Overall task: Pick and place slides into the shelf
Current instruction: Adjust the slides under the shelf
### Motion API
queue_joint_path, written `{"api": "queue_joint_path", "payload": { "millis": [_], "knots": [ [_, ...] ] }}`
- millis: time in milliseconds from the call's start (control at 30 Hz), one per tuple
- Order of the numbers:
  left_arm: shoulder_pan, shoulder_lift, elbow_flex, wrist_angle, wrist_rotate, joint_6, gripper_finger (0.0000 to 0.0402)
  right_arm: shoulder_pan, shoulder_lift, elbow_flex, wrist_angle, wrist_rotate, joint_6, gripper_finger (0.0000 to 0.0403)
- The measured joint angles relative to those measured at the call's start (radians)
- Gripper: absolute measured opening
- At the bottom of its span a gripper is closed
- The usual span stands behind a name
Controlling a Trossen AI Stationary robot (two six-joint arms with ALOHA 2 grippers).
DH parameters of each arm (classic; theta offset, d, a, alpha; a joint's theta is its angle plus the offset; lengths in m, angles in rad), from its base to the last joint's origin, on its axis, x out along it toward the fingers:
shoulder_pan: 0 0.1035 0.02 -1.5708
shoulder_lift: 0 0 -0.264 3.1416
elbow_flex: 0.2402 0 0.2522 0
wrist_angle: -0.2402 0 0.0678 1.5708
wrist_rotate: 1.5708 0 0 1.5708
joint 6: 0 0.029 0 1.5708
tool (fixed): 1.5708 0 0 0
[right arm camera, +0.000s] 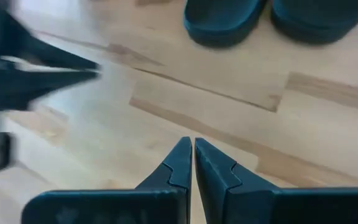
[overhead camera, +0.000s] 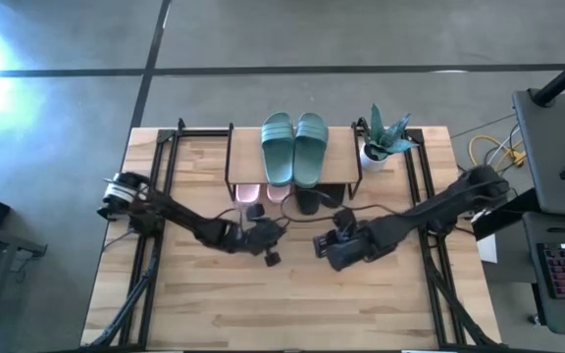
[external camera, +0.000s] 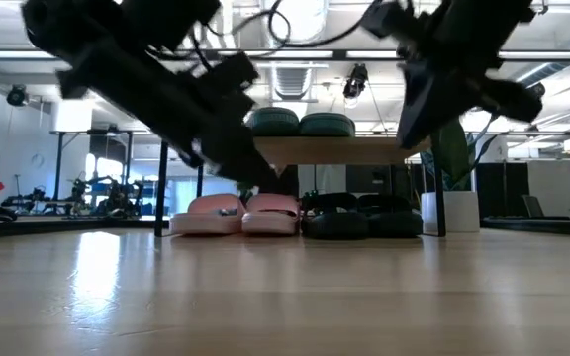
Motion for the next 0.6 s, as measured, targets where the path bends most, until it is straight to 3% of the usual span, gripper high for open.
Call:
{"api": "queue_joint_path", "payload": {
  "millis": [333, 600],
  "knots": [
    [-0.039, -0.164, -0.029, -0.357, -0.066, -0.153, 0.0012, -0.117, 0.186, -0.003, 0.21, -0.006, -0.145, 0.0013],
    [-0.052, -0.231, -0.113, -0.353, -0.074, -0.21, 0.0012, -0.233, 0.254, 0.0, 0.247, -0.027, -0.281, 0.0013]
  ]
}}
